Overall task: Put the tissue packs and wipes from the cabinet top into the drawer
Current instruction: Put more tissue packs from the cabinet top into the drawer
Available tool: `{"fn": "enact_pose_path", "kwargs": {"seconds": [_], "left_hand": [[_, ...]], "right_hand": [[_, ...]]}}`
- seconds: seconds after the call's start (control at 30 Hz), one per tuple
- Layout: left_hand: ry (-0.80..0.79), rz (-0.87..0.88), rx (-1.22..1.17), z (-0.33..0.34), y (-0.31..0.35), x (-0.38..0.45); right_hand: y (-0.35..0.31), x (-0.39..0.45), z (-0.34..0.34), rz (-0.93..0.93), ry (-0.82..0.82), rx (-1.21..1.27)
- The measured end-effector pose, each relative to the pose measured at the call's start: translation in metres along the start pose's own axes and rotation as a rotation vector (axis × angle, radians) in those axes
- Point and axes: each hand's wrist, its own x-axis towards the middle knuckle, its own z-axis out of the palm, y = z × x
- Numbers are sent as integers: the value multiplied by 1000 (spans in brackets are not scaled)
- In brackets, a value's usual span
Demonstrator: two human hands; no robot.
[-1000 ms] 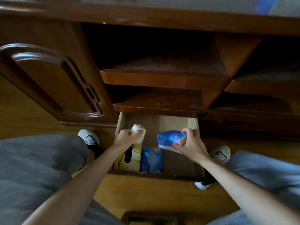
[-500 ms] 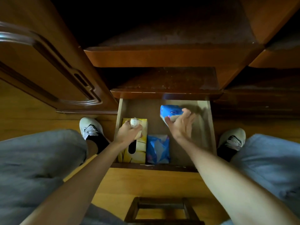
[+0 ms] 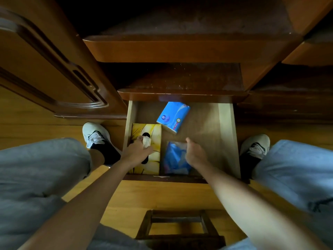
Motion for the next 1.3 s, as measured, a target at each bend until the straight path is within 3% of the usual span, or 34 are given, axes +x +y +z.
{"fn": "enact_pose_path", "kwargs": {"seconds": [0.1, 0.17, 0.27, 0.47, 0.63, 0.73, 1.13, 1.2, 1.3], "left_hand": [[29, 26, 25, 0, 3, 0], [66, 47, 89, 2, 5, -1], [80, 104, 247, 5, 5, -4], [93, 158, 353, 13, 0, -7], [122, 196, 380, 14, -4, -10], [138, 195, 416, 18, -6, -12], [137, 203, 412, 18, -7, -5], [140, 199, 418, 18, -7, -5], [150, 194, 405, 18, -8, -6]], "right_hand": [[30, 0, -32, 2, 104, -241], [53, -1, -51, 20, 39, -376], [57, 1, -71, -181, -44, -447], [-25, 32, -83, -291, 141, -134], [-71, 67, -75, -150, 60, -65], [-74, 87, -71, -138, -22, -140], [-30, 72, -81, -219, 11, -375], [-22, 66, -79, -201, -47, -339], [-16, 62, -71, -125, -147, -70]]}}
